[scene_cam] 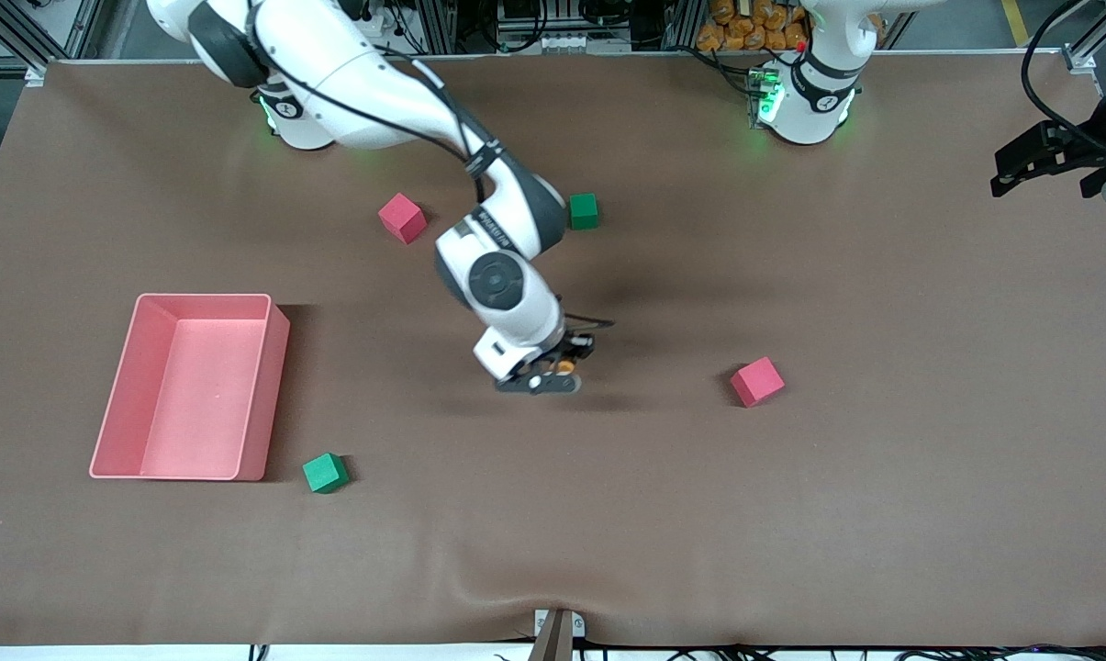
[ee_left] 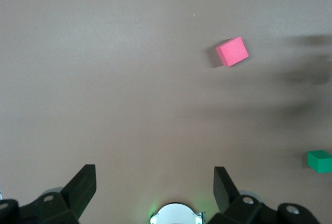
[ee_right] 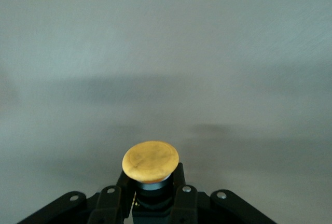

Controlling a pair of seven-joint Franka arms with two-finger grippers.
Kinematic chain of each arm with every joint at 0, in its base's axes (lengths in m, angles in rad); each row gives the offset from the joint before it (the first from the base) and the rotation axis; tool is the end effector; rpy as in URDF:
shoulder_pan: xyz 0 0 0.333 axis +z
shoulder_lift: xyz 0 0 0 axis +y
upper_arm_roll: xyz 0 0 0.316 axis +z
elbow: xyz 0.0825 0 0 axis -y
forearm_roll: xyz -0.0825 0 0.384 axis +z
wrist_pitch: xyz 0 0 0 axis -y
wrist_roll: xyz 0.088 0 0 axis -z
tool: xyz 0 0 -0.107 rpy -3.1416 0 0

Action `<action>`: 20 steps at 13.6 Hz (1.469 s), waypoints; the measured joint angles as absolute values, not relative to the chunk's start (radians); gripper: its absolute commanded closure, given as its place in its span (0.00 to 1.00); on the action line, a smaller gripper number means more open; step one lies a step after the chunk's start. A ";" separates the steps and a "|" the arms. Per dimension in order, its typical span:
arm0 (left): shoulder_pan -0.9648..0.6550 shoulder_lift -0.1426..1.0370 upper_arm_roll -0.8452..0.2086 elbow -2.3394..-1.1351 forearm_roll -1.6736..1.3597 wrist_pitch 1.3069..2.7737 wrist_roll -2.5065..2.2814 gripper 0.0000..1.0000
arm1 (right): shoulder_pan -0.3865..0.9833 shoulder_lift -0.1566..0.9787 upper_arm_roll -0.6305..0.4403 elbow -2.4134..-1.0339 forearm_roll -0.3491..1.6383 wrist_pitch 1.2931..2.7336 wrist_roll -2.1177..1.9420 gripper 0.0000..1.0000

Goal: Place and upright button with both arms
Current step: 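Carry the button out of the tray and set it on the table, then withdraw the right gripper while the left gripper reaches over the button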

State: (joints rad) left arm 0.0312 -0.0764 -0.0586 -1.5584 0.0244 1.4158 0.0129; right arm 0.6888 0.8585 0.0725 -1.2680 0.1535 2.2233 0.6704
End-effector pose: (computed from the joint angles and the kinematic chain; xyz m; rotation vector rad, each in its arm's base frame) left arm 0.5139 -0.0125 0.6580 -3.1102 0.0576 0.1029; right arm 0.5576 0.5181 0.2483 -2.9407 0.0358 0.0654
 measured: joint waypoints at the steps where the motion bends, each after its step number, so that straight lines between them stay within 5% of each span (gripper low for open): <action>1: 0.031 -0.076 -0.059 -1.558 0.024 1.416 0.013 0.00 | 0.710 0.866 0.072 -1.267 0.153 2.223 0.681 1.00; 4: 0.031 -0.076 -0.059 -1.558 0.024 1.416 0.013 0.00 | 0.743 0.900 0.072 -1.266 0.152 2.231 0.706 1.00; 5: 0.031 -0.076 -0.059 -1.558 0.024 1.416 0.013 0.00 | 0.746 0.917 0.072 -1.266 0.152 2.250 0.707 0.58; 6: 0.031 -0.076 -0.059 -1.558 0.024 1.416 0.013 0.00 | 0.748 0.933 0.072 -1.266 0.152 2.268 0.707 0.01; 9: 0.031 -0.076 -0.059 -1.559 0.024 1.416 0.013 0.00 | 0.747 0.950 0.069 -1.238 0.152 2.264 0.745 0.00; 12: 0.031 -0.076 -0.058 -1.559 0.024 1.416 0.013 0.00 | 0.716 0.925 0.058 -1.124 0.151 2.081 0.772 0.00; 20: 0.032 -0.076 -0.058 -1.558 0.024 1.416 0.013 0.00 | 0.425 0.579 0.000 -1.064 0.138 1.661 0.776 0.00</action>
State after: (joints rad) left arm 0.0316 -0.0760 -0.0576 -1.5579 0.0244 1.4158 0.0130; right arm 0.4247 0.5788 0.0001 -1.0636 0.1379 1.6612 0.7758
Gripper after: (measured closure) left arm 0.000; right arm 0.000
